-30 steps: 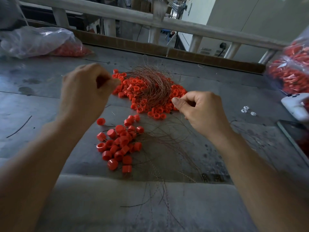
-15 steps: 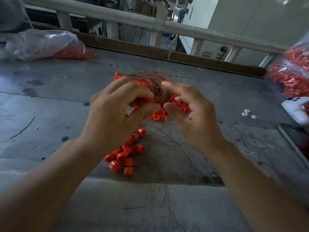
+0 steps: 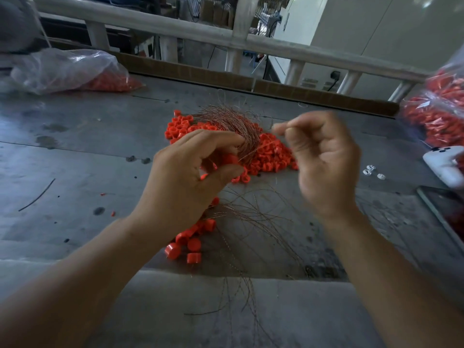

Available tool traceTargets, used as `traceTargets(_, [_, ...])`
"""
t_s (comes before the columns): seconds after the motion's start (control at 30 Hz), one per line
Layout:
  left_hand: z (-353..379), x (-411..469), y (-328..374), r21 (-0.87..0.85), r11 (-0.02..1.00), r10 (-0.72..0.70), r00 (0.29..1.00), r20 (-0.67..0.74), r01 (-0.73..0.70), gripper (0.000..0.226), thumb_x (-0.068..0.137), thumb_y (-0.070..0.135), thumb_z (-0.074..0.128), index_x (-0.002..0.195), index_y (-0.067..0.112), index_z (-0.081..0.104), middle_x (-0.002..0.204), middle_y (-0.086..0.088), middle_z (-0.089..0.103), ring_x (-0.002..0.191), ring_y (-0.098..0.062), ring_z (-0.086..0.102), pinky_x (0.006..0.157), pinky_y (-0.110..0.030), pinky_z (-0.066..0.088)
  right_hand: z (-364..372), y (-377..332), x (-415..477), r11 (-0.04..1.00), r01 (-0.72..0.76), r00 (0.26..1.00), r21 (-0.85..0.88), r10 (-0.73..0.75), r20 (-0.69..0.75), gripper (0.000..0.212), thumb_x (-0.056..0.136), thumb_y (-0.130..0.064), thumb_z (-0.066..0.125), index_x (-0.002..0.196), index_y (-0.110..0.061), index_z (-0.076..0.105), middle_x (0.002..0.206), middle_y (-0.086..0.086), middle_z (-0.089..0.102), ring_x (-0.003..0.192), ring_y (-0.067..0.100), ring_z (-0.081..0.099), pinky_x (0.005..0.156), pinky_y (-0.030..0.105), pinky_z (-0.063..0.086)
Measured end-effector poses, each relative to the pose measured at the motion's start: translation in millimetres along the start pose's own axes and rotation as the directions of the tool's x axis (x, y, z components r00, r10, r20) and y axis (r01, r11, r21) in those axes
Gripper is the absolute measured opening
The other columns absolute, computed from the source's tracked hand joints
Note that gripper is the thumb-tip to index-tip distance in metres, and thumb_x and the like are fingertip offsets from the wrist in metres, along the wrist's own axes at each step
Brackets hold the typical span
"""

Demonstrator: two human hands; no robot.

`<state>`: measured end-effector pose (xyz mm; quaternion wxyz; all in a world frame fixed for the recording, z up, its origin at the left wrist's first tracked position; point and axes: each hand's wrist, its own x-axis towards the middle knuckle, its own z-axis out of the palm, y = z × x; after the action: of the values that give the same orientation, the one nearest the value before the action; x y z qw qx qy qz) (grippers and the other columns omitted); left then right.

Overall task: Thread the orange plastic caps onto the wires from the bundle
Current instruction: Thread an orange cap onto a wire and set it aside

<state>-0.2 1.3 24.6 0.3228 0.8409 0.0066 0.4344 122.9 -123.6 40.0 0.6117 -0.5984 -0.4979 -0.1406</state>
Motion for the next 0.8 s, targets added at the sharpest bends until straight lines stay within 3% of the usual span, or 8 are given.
traceTargets(0.07, [1,1,-3,-0.091,0.983,-0.157,0.987,0.023,0.158,0.033,0.072,0.014,0.074,0.091,0.037,0.06,0.083,0.02,0.062,0.078,0.003,0.061,0.071,-0.008,0.048,-8,1,5,0.999,0.052,0.988,-0.012,-0.053,-0.142,0.02,0.088,-0.005,0.055,0.087,-0.025,0.05,0.082,0.002,0.061,0.078,0.013,0.063,0.074,0.018,0.048])
traceTargets(0.13, [1,1,-6,-0.239,0.91,-0.33,0.94,0.079,0.34,0.034,0.07,0.004,0.073,0.083,0.034,0.065,0.076,0.013,0.069,0.073,0.001,0.064,0.068,-0.009,0.049,-14,2,9,0.994,0.066,0.978,-0.09,-0.083,-0.194,0.019,0.088,-0.009,0.057,0.088,-0.027,0.051,0.081,-0.001,0.06,0.076,0.015,0.06,0.073,0.019,0.047])
traceTargets(0.23, [2,3,-10,-0.449,0.724,-0.496,0.848,0.187,0.523,0.025,0.065,0.003,0.072,0.082,0.022,0.069,0.081,0.001,0.073,0.076,-0.012,0.069,0.067,-0.015,0.052,-18,5,11,0.97,0.083,0.987,-0.227,-0.111,-0.115,0.015,0.085,-0.009,0.061,0.089,-0.023,0.056,0.081,-0.007,0.054,0.072,0.007,0.053,0.068,0.015,0.041])
traceTargets(0.33, [-1,4,-13,-0.645,0.501,-0.55,0.788,0.277,0.577,0.028,0.058,0.006,0.065,0.085,0.014,0.068,0.079,-0.004,0.073,0.074,-0.015,0.07,0.065,-0.018,0.053,-13,3,9,0.953,0.106,0.994,-0.284,-0.104,0.022,0.016,0.082,-0.009,0.064,0.094,-0.018,0.059,0.082,-0.007,0.05,0.072,0.003,0.049,0.066,0.009,0.037])
traceTargets(0.4, [-3,5,-13,-0.703,0.42,-0.541,0.78,0.314,0.574,0.026,0.059,0.003,0.063,0.082,0.013,0.071,0.078,-0.005,0.073,0.075,-0.016,0.07,0.064,-0.019,0.054,-6,-1,4,0.958,0.087,0.991,-0.272,-0.056,0.118,0.018,0.081,-0.009,0.064,0.095,-0.02,0.061,0.082,-0.011,0.049,0.073,-0.002,0.048,0.066,0.007,0.036])
traceTargets(0.53, [-5,6,-13,-0.731,0.387,-0.499,0.795,0.347,0.562,0.022,0.061,0.0,0.061,0.075,0.012,0.074,0.079,-0.008,0.073,0.076,-0.017,0.071,0.065,-0.019,0.054,10,-5,-7,0.965,0.045,0.97,-0.259,0.02,0.244,0.014,0.079,-0.009,0.065,0.09,-0.016,0.067,0.08,-0.012,0.053,0.074,-0.003,0.051,0.067,0.007,0.037])
traceTargets(0.8, [-4,5,-11,-0.723,0.415,-0.432,0.819,0.378,0.553,0.024,0.06,0.001,0.062,0.074,0.015,0.075,0.082,-0.006,0.073,0.078,-0.015,0.07,0.069,-0.02,0.055,11,-10,-9,0.976,-0.044,0.965,-0.214,0.097,0.244,0.013,0.078,-0.009,0.062,0.079,-0.021,0.057,0.076,-0.011,0.054,0.072,0.004,0.053,0.063,0.008,0.039])
